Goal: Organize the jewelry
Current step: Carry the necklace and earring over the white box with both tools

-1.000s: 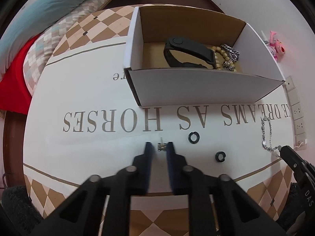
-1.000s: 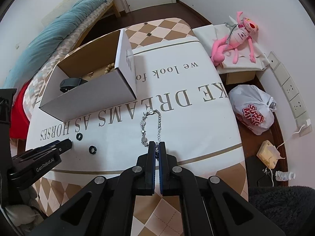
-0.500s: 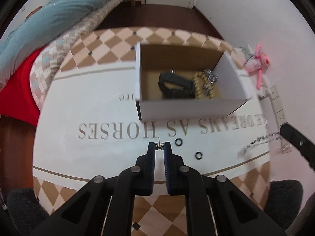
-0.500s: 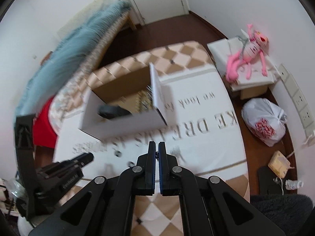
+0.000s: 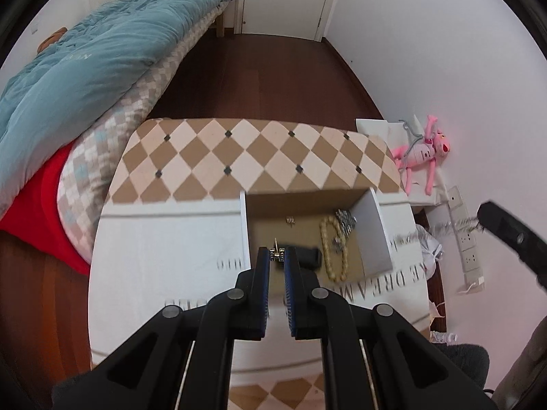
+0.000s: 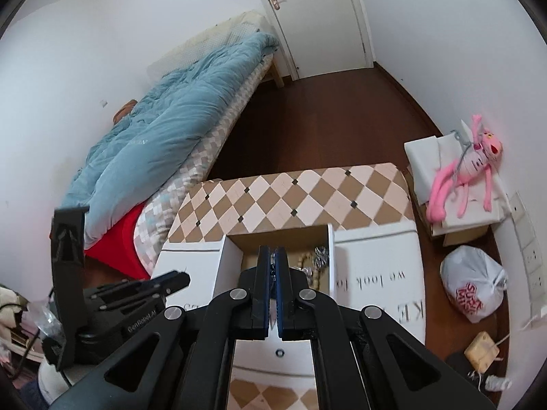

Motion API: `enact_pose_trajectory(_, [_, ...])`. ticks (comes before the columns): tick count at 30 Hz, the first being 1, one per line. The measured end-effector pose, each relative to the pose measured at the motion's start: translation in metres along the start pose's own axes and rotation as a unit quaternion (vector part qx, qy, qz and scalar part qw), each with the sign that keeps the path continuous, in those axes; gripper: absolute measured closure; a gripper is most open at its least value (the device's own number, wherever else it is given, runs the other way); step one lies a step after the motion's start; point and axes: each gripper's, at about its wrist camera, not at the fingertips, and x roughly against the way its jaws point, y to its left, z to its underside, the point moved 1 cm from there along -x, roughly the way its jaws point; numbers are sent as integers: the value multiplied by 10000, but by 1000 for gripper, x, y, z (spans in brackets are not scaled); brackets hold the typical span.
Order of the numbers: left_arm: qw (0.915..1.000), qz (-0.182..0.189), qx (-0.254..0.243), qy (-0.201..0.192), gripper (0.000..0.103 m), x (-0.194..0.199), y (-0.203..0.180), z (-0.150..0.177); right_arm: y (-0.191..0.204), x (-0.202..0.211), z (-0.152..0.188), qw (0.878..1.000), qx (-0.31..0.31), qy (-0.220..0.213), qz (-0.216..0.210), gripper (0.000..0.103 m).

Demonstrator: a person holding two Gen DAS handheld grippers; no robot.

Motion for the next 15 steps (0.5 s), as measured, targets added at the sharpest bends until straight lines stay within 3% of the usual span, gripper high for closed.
enact_pose_trajectory(10, [9974, 217, 127, 675, 96, -54, 15, -35, 13, -77, -33, 9971, 104, 731, -176, 100])
enact_pose_trajectory(15, [9925, 307, 520, 1064, 94, -73, 28, -45, 16, -120, -39, 9909, 145, 1322, -200, 100])
